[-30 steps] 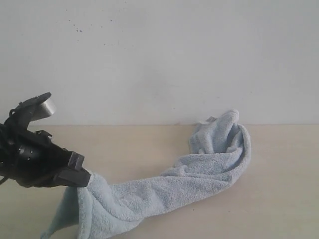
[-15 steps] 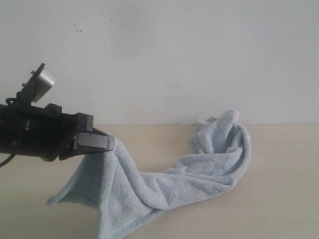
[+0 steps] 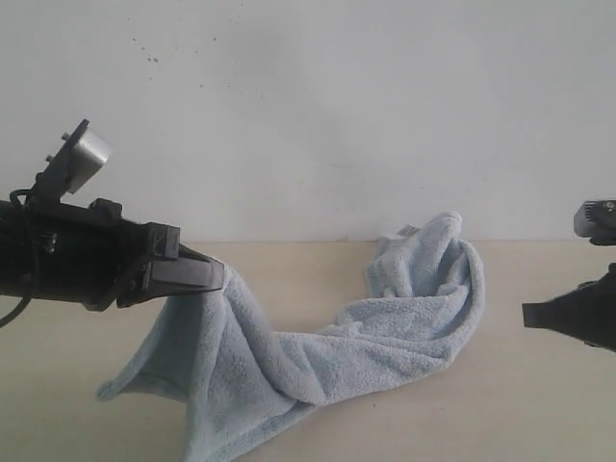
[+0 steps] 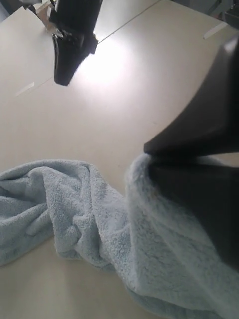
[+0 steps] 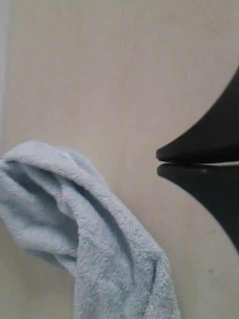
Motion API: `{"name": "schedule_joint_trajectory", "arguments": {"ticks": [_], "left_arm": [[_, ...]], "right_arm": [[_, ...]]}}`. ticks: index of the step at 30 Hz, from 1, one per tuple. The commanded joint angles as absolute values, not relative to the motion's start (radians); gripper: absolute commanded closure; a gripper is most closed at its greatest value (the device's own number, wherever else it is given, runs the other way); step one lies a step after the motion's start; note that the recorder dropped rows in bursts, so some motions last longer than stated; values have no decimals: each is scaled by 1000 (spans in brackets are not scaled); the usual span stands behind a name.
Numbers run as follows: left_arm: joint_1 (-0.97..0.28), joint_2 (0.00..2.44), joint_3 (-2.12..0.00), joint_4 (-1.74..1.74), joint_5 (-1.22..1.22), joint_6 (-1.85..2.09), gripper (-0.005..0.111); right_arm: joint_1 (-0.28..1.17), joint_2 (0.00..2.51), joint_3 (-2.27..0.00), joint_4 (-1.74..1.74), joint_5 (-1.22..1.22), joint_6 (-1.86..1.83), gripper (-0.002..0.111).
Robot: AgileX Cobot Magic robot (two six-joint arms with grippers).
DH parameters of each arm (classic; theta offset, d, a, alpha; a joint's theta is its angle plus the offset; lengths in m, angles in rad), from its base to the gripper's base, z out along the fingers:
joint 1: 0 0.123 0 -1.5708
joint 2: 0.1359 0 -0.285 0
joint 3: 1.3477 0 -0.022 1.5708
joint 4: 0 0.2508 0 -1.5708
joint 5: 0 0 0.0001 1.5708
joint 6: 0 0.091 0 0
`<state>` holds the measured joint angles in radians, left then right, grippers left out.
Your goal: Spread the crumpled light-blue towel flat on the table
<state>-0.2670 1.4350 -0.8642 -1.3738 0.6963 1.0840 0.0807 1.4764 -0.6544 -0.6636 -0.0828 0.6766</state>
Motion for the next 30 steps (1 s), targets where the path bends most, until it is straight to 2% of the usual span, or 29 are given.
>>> {"name": "schedule_joint_trajectory", "arguments": {"ticks": [1, 4, 9, 12, 19, 22, 27, 28, 30], "left_arm": [[-263, 1428, -862, -1416, 715, 1094, 103], [-264, 1428, -862, -1416, 715, 1094, 103], [-264, 1428, -862, -1416, 715, 1094, 103], [-264, 1428, -862, -1416, 715, 1104, 103], [-264, 1428, -862, -1416, 715, 1120, 103], [-264, 1428, -862, -1416, 715, 1120, 103], [-264, 1438, -862, -1416, 715, 1120, 103], [-264, 1444, -862, -1417, 715, 1120, 103], [-264, 1454, -862, -1424, 715, 1120, 103]], "right_arm": [[113, 1595, -820, -669, 153, 732, 108], [152, 1692, -996, -460, 343, 478, 108], [170, 1879, -1297, 165, 566, -165, 108], [168, 1974, -1451, 229, 635, -171, 108], [168, 2084, -1610, 206, 573, -134, 108], [168, 2116, -1628, 162, 575, -134, 99], [168, 2156, -1628, 82, 555, -92, 66], [168, 2162, -1628, 62, 543, -57, 62], [168, 2168, -1628, 19, 513, 26, 61]]}}
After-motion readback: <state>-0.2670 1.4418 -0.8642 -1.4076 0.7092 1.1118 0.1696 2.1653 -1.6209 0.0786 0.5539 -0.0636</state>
